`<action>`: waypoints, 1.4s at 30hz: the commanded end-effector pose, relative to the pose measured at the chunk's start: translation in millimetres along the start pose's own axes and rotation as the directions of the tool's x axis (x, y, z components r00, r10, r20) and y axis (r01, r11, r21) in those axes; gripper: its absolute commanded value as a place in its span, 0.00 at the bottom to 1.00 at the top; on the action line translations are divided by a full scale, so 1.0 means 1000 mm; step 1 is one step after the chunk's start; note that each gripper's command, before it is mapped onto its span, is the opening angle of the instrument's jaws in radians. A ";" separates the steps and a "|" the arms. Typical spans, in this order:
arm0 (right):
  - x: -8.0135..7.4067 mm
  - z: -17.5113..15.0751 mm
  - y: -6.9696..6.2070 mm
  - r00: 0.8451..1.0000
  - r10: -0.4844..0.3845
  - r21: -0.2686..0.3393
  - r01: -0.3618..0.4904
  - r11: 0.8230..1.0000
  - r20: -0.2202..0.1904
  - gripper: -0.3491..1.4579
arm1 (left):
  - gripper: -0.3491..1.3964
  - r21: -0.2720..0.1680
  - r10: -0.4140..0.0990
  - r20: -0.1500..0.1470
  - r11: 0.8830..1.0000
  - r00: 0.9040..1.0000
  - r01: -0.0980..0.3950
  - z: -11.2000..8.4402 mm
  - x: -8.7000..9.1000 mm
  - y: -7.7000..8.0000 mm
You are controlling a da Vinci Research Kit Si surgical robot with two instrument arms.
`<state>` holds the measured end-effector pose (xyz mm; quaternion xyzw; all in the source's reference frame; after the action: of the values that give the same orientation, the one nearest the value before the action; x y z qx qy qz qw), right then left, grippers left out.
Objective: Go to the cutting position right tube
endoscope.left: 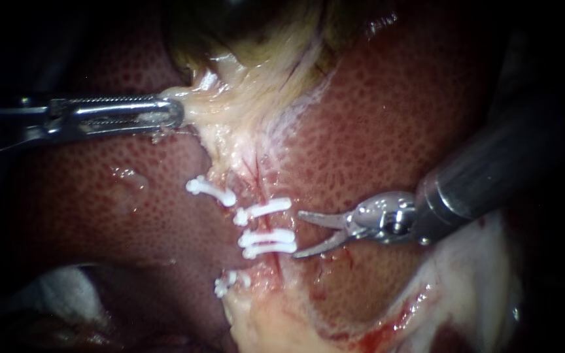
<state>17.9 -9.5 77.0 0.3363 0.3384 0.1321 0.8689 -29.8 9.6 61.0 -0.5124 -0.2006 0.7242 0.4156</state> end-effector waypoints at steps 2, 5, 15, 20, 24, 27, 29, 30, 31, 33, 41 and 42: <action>0.0005 0.0006 0.0002 1.000 0.000 -0.004 0.000 1.000 0.001 0.90 | 0.00 0.000 0.000 0.000 1.000 1.000 0.000 0.0000 0.0000 0.0000; 0.0011 0.0014 0.0006 1.000 0.004 -0.008 -0.004 1.000 0.001 0.90 | 0.00 0.000 0.000 0.000 1.000 1.000 0.000 0.0000 0.0000 0.0000; 0.0011 0.0029 0.0019 1.000 0.016 -0.011 -0.016 1.000 0.001 0.90 | 0.00 0.000 0.000 0.000 1.000 1.000 0.000 0.0000 0.0000 0.0000; 0.0016 0.0038 0.0021 1.000 0.011 0.007 -0.011 1.000 -0.015 0.90 | 0.00 0.000 0.000 0.000 1.000 1.000 0.000 0.0000 0.0000 0.0000; 0.0021 0.0039 0.0020 0.997 0.015 0.059 -0.010 0.998 -0.080 0.90 | 0.00 0.001 0.000 0.000 1.000 1.000 0.000 0.0000 0.0000 -0.0001; 0.0023 0.0039 0.0019 0.993 0.024 0.086 -0.015 0.996 -0.113 0.90 | 0.00 0.001 0.000 0.000 1.000 1.000 0.000 0.0000 -0.0001 -0.0002; 0.0024 0.0039 0.0018 0.992 0.033 0.101 -0.020 0.995 -0.124 0.90 | 0.00 0.001 0.000 0.000 1.000 1.000 0.000 0.0001 -0.0001 -0.0005; 0.0025 0.0039 0.0017 0.990 0.039 0.110 -0.024 0.994 -0.133 0.90 | 0.00 0.001 0.000 0.000 1.000 1.000 0.000 0.0001 -0.0001 -0.0006; 0.0025 0.0039 0.0017 0.989 0.045 0.120 -0.028 0.992 -0.138 0.90 | 0.00 0.003 0.000 -0.001 1.000 1.000 0.000 0.0001 -0.0001 -0.0008; 0.0026 0.0040 0.0015 0.988 0.047 0.133 -0.027 0.991 -0.147 0.90 | 0.00 0.004 0.000 -0.001 1.000 1.000 0.000 0.0000 -0.0002 -0.0009; 0.0034 0.0051 0.0013 0.987 0.052 0.134 -0.031 0.990 -0.154 0.90 | 0.00 0.005 0.000 -0.001 1.000 1.000 0.000 0.0002 -0.0002 -0.0012; 0.0035 0.0052 0.0014 0.987 0.052 0.133 -0.031 0.991 -0.154 0.90 | 0.00 0.005 0.000 -0.001 1.000 1.000 0.000 0.0002 -0.0002 -0.0012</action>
<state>24.1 -9.4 79.0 0.3878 0.4072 0.1539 0.8125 -29.5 10.2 62.1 -0.5118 -0.1986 0.7243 0.4170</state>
